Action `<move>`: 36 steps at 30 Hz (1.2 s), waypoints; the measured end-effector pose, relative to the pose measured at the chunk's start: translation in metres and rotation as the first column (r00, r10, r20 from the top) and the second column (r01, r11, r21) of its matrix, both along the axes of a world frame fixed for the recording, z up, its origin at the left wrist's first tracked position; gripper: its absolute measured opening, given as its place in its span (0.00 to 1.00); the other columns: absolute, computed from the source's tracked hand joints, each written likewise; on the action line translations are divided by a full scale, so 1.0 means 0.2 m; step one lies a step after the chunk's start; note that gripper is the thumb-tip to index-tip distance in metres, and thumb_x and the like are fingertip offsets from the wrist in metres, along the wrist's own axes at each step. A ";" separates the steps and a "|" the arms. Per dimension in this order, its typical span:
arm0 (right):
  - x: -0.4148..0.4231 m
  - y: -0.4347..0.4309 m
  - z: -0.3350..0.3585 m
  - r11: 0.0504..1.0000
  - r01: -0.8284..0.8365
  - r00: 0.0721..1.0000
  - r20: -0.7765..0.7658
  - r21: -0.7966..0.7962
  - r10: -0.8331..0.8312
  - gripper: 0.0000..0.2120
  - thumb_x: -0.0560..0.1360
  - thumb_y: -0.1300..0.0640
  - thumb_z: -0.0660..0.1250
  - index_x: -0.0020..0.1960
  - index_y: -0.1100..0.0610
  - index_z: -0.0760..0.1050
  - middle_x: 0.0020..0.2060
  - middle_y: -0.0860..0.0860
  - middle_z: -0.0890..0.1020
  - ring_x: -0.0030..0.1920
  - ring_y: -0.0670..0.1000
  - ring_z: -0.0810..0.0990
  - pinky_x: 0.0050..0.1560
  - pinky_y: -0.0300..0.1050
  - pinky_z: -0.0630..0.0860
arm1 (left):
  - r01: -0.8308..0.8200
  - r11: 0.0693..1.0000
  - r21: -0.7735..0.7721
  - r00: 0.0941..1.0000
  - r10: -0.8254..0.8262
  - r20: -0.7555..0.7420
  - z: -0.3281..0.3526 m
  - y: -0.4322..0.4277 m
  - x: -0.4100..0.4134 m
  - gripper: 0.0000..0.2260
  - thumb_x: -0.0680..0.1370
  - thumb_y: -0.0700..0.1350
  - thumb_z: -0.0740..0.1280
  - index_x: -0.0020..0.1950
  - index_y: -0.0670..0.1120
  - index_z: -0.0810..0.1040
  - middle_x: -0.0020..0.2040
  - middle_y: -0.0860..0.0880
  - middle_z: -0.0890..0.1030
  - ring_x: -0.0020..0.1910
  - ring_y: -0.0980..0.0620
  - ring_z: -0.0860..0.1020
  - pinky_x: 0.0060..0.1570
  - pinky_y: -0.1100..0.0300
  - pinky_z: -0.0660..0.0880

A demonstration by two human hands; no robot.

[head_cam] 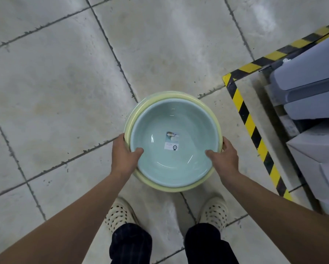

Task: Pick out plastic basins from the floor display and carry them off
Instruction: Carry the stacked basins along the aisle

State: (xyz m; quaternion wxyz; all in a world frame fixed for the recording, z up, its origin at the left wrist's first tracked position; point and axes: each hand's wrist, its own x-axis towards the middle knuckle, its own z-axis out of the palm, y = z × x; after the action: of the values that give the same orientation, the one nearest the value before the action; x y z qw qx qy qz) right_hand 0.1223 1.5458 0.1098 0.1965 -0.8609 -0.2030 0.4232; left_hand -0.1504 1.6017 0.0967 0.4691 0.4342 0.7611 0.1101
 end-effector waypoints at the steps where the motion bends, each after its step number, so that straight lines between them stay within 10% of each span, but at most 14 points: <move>1: 0.00 0.00 -0.02 1.000 0.005 1.000 0.006 0.002 -0.005 0.23 0.70 0.60 0.73 0.64 0.50 0.73 0.50 0.48 0.79 0.49 0.52 0.78 0.47 0.46 0.77 | 0.027 1.000 0.011 0.999 -0.026 -0.037 -0.02 0.00 0.00 0.23 0.66 0.47 0.72 0.61 0.49 0.74 0.60 0.47 0.75 0.58 0.47 0.76 0.50 0.53 0.77; 4: -0.01 -0.02 -0.05 0.999 0.038 0.999 0.000 0.035 -0.038 0.24 0.71 0.60 0.72 0.65 0.49 0.73 0.50 0.48 0.78 0.49 0.51 0.78 0.46 0.44 0.75 | 0.032 0.999 0.011 0.998 -0.031 -0.055 -0.04 -0.01 0.00 0.26 0.69 0.46 0.73 0.66 0.47 0.72 0.69 0.49 0.67 0.66 0.48 0.69 0.64 0.48 0.70; 9: 0.00 -0.03 -0.08 0.999 -0.024 1.000 -0.002 0.045 0.024 0.26 0.73 0.57 0.71 0.69 0.48 0.69 0.53 0.47 0.77 0.52 0.51 0.77 0.48 0.45 0.76 | -0.083 0.995 0.048 0.992 0.078 0.103 -0.02 -0.02 0.04 0.20 0.72 0.37 0.69 0.58 0.56 0.70 0.48 0.59 0.76 0.46 0.62 0.76 0.41 0.66 0.72; 14: 0.07 -0.02 -0.08 0.999 -0.029 0.980 -0.198 0.045 0.037 0.30 0.71 0.49 0.74 0.70 0.47 0.67 0.57 0.45 0.78 0.56 0.49 0.79 0.57 0.52 0.78 | -0.109 0.994 -0.003 0.977 0.108 0.183 -0.03 0.00 0.01 0.19 0.72 0.45 0.72 0.59 0.56 0.73 0.54 0.53 0.80 0.53 0.54 0.80 0.55 0.50 0.78; 18: 0.16 0.02 -0.10 0.999 -0.032 0.952 -0.304 0.013 0.034 0.46 0.68 0.41 0.75 0.78 0.43 0.53 0.74 0.46 0.66 0.67 0.48 0.70 0.66 0.52 0.72 | -0.132 0.977 -0.169 0.936 0.179 0.302 -0.06 0.05 -0.07 0.47 0.62 0.60 0.80 0.76 0.54 0.63 0.67 0.52 0.76 0.61 0.52 0.79 0.62 0.47 0.76; 21: 0.21 0.03 -0.16 0.996 -0.087 0.921 -0.379 0.032 0.092 0.47 0.68 0.40 0.75 0.78 0.40 0.50 0.74 0.45 0.64 0.66 0.48 0.70 0.67 0.53 0.71 | -0.054 0.986 -0.160 0.925 0.110 0.364 -0.14 0.08 -0.11 0.47 0.63 0.59 0.80 0.77 0.53 0.62 0.67 0.52 0.77 0.61 0.53 0.80 0.63 0.46 0.76; 31: 0.12 0.01 -0.29 0.938 0.044 0.904 -0.413 0.343 0.109 0.15 0.73 0.54 0.68 0.58 0.42 0.78 0.51 0.45 0.85 0.51 0.48 0.84 0.45 0.39 0.80 | -0.016 1.000 0.015 0.891 0.007 0.454 -0.23 0.05 -0.10 0.25 0.73 0.56 0.69 0.70 0.57 0.73 0.62 0.53 0.81 0.59 0.53 0.81 0.57 0.52 0.78; 36: 0.13 0.01 -0.29 0.919 0.001 0.912 -0.377 0.393 0.160 0.19 0.72 0.56 0.67 0.60 0.40 0.76 0.54 0.47 0.84 0.53 0.49 0.83 0.48 0.45 0.81 | -0.085 0.996 0.027 0.911 0.067 0.407 -0.25 0.02 -0.11 0.24 0.71 0.58 0.70 0.67 0.57 0.75 0.62 0.50 0.81 0.58 0.50 0.81 0.59 0.45 0.78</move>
State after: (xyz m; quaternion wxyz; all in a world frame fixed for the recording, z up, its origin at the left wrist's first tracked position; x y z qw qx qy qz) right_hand 0.1482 1.5486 0.0509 0.3814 -0.6906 -0.2731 0.5505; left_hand -0.1721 1.6052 0.0473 0.6022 0.3824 0.6610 0.2328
